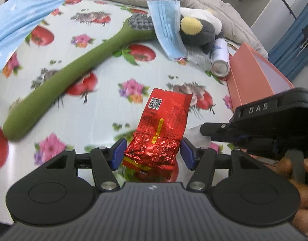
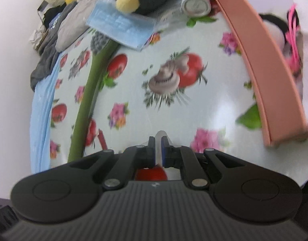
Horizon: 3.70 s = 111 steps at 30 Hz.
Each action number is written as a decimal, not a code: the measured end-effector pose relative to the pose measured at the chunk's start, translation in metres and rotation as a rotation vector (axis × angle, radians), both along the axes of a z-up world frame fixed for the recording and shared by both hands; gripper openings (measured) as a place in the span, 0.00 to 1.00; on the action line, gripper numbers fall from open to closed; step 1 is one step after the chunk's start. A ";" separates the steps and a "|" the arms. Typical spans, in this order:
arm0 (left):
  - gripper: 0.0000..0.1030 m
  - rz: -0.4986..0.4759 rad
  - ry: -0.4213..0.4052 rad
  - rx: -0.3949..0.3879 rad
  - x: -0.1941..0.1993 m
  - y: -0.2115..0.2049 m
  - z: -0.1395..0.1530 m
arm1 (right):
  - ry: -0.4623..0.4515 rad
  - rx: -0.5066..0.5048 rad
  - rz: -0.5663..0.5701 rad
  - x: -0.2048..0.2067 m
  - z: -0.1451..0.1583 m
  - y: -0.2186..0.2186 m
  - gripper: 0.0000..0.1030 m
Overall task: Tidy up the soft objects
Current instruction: 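Lift the red tea packet with the left gripper while the right approaches the clear plastic piece, then grasp the clear plastic piece with the right gripper and lift it, then carry the tea packet and plastic piece over the pink box with both grippers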
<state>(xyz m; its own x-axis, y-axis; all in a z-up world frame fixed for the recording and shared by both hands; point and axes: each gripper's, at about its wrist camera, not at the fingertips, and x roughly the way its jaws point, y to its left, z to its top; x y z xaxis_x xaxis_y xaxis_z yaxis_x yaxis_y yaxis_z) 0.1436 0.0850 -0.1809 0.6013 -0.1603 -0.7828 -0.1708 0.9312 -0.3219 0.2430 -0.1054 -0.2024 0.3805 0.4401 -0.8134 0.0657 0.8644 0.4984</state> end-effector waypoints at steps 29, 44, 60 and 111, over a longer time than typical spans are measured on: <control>0.62 -0.014 0.002 -0.054 -0.025 0.006 -0.011 | -0.007 -0.073 0.201 -0.015 -0.003 -0.018 0.27; 0.63 -0.015 0.000 -0.049 -0.029 0.005 -0.007 | -0.221 -0.115 0.548 -0.015 0.016 0.006 0.50; 0.63 0.021 0.019 -0.043 -0.031 0.019 -0.012 | -0.270 -0.348 0.764 -0.014 -0.015 0.032 0.51; 0.63 0.039 -0.231 0.036 -0.056 -0.042 0.116 | -0.566 -0.228 0.322 -0.069 0.131 -0.055 0.24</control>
